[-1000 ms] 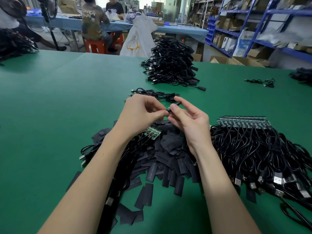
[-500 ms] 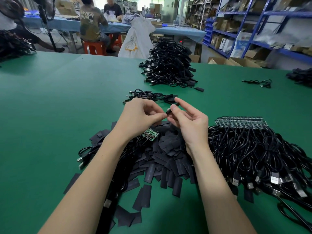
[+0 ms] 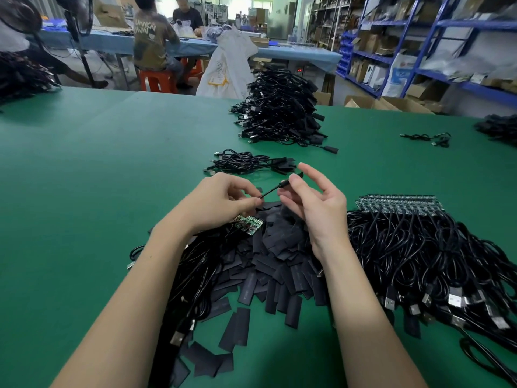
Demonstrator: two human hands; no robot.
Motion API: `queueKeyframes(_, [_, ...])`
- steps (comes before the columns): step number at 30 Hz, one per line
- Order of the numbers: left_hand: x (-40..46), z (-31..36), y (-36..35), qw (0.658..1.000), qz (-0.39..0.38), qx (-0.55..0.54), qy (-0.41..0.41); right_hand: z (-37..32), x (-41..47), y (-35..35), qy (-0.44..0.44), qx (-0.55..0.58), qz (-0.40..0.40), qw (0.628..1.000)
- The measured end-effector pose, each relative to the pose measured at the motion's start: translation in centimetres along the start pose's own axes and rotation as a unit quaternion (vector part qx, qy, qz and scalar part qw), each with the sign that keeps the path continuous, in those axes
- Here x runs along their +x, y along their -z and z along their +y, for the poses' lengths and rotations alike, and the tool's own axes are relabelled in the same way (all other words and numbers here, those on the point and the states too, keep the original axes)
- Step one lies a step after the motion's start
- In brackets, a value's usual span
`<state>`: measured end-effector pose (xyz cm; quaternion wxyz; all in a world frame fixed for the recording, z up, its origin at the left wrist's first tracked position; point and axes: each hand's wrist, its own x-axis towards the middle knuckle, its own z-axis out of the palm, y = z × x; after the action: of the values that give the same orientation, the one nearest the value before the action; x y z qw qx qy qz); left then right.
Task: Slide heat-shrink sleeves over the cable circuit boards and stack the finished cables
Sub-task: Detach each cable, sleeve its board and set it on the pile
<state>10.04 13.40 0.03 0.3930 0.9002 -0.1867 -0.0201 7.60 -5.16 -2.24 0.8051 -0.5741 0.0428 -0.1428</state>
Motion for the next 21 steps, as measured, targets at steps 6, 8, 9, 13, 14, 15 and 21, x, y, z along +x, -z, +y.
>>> queueKeyframes(6, [0.3,0.7,0.0,0.997,0.074,-0.018,-0.030,-0.4,0.2,0.1,-0.049,-0.009,0.032,0.998])
queueKeyframes(8, [0.7,0.9,0.2,0.994,0.100,0.005,-0.049,-0.5,0.3,0.4,-0.053,-0.021,0.043,0.997])
queueKeyframes(9, [1.2,1.0,0.4,0.992,0.111,0.019,-0.060,-0.6,0.3,0.5,-0.054,-0.026,0.047,0.997])
queueKeyframes(13, [6.0,1.3,1.4,0.984,0.115,0.116,-0.077,-0.7,0.4,0.6,-0.058,-0.038,0.051,0.996])
queueKeyframes(14, [7.7,1.3,1.4,0.980,0.109,0.145,-0.076,-0.7,0.3,0.5,-0.059,-0.041,0.049,0.996])
queueKeyframes(15, [9.4,1.1,1.3,0.977,0.104,0.169,-0.075,-0.7,0.3,0.5,-0.060,-0.045,0.047,0.996])
queueKeyframes(21, [15.6,-1.3,-0.8,0.955,0.012,0.295,-0.023,-0.4,0.4,0.7,-0.063,-0.068,0.028,0.995])
